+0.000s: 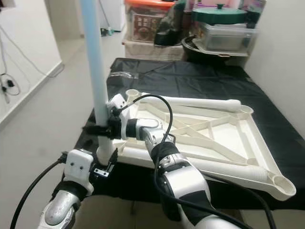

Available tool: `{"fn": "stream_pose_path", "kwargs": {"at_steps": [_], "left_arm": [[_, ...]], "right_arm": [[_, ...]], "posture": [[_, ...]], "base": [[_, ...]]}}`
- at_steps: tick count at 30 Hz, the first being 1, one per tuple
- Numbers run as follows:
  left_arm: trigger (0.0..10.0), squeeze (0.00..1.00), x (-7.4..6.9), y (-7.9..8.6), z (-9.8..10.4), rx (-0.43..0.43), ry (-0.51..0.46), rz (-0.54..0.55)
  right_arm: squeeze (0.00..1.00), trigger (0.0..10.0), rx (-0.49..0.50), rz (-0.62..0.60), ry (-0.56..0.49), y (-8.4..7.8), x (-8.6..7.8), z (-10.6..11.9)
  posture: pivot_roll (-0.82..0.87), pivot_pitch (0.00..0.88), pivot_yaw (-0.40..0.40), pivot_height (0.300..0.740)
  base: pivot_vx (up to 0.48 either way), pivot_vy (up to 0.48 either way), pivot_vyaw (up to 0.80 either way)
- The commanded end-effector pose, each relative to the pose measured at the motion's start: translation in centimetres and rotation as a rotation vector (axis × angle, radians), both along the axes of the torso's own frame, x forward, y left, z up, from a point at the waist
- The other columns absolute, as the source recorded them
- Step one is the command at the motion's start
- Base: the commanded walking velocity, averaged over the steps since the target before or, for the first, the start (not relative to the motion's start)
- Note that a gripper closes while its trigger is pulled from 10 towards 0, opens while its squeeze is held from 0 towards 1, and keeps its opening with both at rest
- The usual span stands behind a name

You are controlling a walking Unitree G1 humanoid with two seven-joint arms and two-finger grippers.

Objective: Building children table

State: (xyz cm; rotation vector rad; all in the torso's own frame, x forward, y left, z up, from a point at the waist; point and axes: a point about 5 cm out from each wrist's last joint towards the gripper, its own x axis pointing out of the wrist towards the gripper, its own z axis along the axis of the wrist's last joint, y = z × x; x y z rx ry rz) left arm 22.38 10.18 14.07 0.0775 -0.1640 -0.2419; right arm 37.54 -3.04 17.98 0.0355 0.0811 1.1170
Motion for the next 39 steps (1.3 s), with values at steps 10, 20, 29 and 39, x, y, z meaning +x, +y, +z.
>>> {"fn": "stream_pose_path", "kwargs": {"at_steps": [10,20,29,39], "left_arm": [[10.0,0.0,-0.2,-0.2,-0.2,0.001,0.006,-0.009],[10.0,0.0,-0.1,0.0,-0.2,0.005,0.004,-0.003],[10.0,0.0,-0.2,-0.1,-0.2,0.001,0.007,-0.007],[10.0,0.0,-0.1,-0.2,-0.3,-0.001,0.01,-0.013]], "right_arm": [[0.0,0.0,0.026,-1.16,0.162,-6.6,2.2,-2.5],[0.0,0.0,0.126,-1.258,0.263,-3.6,1.4,-2.7],[0.54,10.0,0.216,-1.075,0.148,-2.9,1.8,-0.7],[0.0,10.0,0.152,-0.282,-0.001,-3.0,1.5,1.2]], "posture": [[0.02,0.0,-0.069,0.74],[0.02,0.0,-0.072,0.74],[0.01,0.0,-0.056,0.74],[0.01,0.0,-0.048,0.74]], "base": [[0.0,0.0,0.0],[0.0,0.0,0.0],[0.0,0.0,0.0],[0.0,0.0,0.0]]}}
